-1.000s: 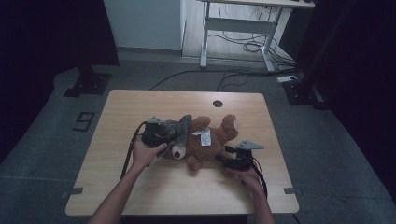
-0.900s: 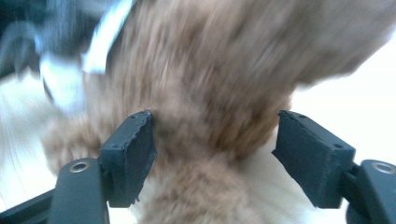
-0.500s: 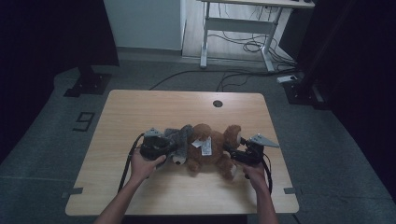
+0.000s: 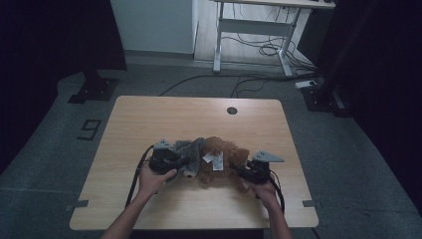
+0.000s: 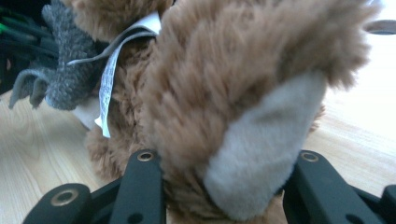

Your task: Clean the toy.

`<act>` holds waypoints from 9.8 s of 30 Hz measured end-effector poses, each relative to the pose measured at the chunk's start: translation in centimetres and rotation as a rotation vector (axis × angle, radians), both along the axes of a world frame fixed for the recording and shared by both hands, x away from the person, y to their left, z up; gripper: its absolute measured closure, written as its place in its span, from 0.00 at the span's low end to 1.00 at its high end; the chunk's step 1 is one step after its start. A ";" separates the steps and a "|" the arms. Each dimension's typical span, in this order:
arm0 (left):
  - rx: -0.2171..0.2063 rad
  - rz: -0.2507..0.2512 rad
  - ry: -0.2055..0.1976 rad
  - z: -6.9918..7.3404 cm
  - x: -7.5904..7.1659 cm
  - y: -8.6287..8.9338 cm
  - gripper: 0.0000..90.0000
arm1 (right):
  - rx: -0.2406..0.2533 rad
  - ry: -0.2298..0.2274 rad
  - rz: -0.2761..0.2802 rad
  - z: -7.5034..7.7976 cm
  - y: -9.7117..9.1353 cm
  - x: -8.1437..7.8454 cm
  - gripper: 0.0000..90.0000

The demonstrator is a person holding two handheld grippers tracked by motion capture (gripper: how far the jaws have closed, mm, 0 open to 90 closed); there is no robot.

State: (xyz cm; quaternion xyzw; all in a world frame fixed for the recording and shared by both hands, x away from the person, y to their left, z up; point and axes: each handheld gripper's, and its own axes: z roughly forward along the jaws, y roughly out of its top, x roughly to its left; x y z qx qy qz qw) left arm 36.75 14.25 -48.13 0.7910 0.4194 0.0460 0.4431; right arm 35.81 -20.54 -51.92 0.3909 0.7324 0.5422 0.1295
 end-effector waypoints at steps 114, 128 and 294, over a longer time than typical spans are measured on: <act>0.039 -0.026 -0.118 8.0 4.8 -6.3 0.85 | 0.014 0.058 0.023 -1.4 -3.1 0.7 0.68; 0.060 -0.153 -0.005 4.9 2.8 -9.7 0.85 | 0.002 0.056 0.026 -1.5 -3.1 0.7 0.68; 0.053 -0.018 -0.108 2.0 -2.7 -0.8 0.86 | 0.145 0.038 0.031 3.4 -5.3 -0.7 0.22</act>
